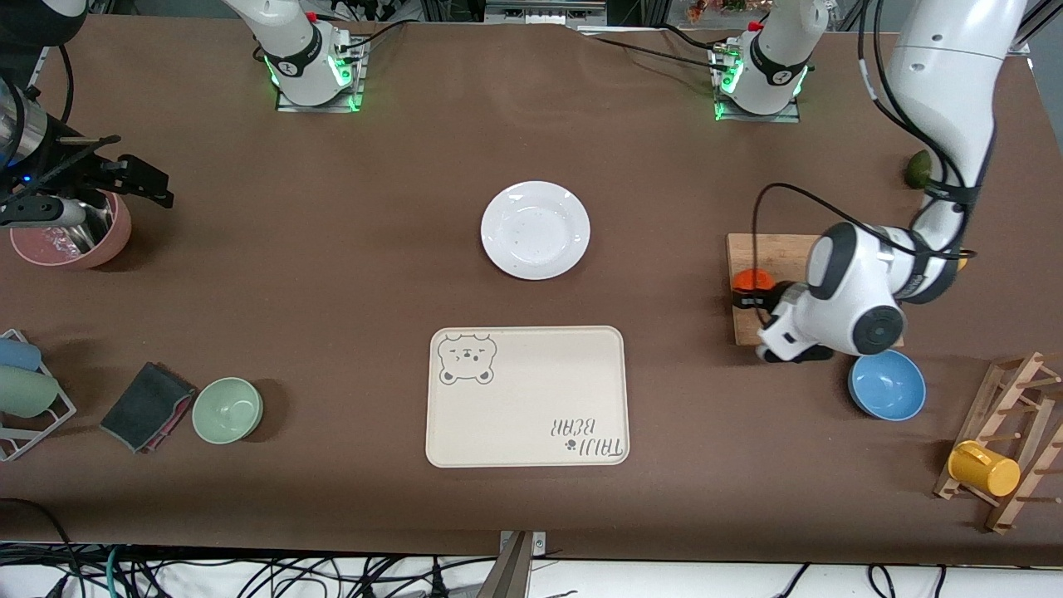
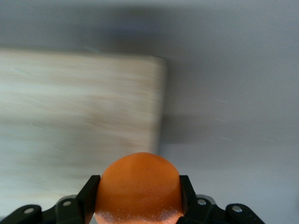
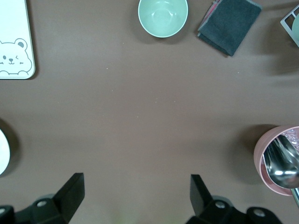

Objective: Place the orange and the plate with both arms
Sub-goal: 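Close the left gripper on the orange and lift it, then carry the orange with the left gripper over the white plate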

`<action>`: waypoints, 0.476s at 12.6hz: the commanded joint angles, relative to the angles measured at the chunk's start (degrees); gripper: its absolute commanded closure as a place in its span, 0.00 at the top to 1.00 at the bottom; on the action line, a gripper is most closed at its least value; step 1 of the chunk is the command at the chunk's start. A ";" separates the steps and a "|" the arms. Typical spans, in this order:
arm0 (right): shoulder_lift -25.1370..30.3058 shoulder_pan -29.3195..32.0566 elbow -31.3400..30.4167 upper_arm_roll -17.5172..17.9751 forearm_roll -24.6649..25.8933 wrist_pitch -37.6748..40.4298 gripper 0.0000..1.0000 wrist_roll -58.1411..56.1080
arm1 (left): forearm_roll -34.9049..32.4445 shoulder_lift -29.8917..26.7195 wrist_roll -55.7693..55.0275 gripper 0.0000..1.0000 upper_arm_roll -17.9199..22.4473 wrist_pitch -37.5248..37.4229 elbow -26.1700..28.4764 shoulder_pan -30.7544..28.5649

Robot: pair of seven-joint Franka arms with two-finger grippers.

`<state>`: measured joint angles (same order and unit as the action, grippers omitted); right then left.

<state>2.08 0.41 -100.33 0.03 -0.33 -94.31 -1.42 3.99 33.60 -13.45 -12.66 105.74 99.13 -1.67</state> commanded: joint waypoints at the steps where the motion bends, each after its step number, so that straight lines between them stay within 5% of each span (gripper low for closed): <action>1: 0.38 -0.32 0.13 -0.38 -0.64 0.62 1.00 -0.78 | 4.43 -0.65 -4.47 0.00 -3.76 -1.15 0.19 0.62; 6: 0.38 -0.32 0.13 -0.38 -0.64 0.62 1.00 -0.87 | 8.14 -0.64 -21.74 0.00 -5.70 1.82 0.27 10.61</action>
<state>2.08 0.40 -100.33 0.03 -0.33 -94.28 -1.42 11.19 33.54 -27.97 -18.26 105.95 99.21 4.51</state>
